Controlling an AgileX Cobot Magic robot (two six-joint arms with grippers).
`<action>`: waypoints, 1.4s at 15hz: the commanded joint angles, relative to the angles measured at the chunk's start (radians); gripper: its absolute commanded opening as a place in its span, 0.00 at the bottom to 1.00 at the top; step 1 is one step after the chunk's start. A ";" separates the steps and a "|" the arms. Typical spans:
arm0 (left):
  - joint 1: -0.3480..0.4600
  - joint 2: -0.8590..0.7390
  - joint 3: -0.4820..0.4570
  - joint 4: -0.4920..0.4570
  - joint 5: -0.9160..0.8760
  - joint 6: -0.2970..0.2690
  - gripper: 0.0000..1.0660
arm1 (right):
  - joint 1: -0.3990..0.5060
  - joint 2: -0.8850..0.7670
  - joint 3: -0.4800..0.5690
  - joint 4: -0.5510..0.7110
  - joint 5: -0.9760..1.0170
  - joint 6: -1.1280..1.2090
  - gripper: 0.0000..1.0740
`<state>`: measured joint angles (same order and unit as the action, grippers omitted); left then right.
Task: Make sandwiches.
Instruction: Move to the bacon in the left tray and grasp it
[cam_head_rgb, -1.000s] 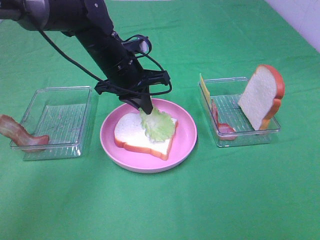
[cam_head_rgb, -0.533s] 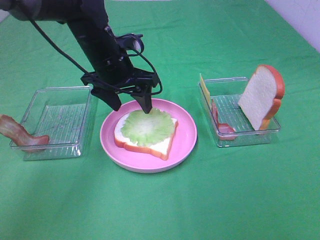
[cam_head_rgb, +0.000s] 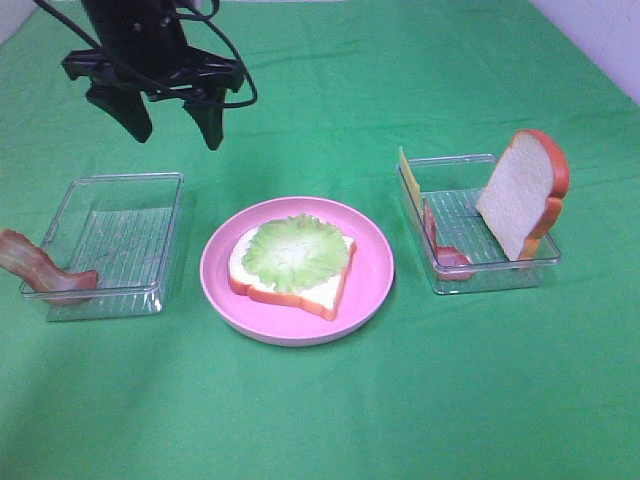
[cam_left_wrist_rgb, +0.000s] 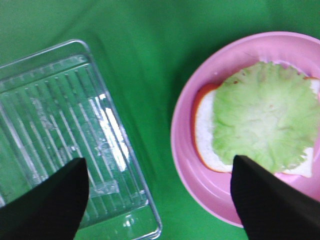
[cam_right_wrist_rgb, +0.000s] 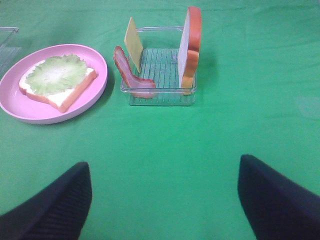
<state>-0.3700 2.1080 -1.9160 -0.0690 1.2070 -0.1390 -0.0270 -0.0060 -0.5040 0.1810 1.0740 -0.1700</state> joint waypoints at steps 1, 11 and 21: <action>0.057 -0.025 -0.001 0.002 0.075 -0.011 0.70 | -0.008 -0.015 0.001 0.002 -0.005 -0.013 0.71; 0.295 -0.313 0.542 0.086 0.067 -0.036 0.70 | -0.008 -0.015 0.001 0.002 -0.005 -0.013 0.71; 0.299 -0.273 0.714 -0.008 -0.297 -0.035 0.64 | -0.008 -0.015 0.001 0.002 -0.005 -0.013 0.71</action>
<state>-0.0690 1.8170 -1.2100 -0.0620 0.9260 -0.1680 -0.0270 -0.0060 -0.5040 0.1810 1.0740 -0.1700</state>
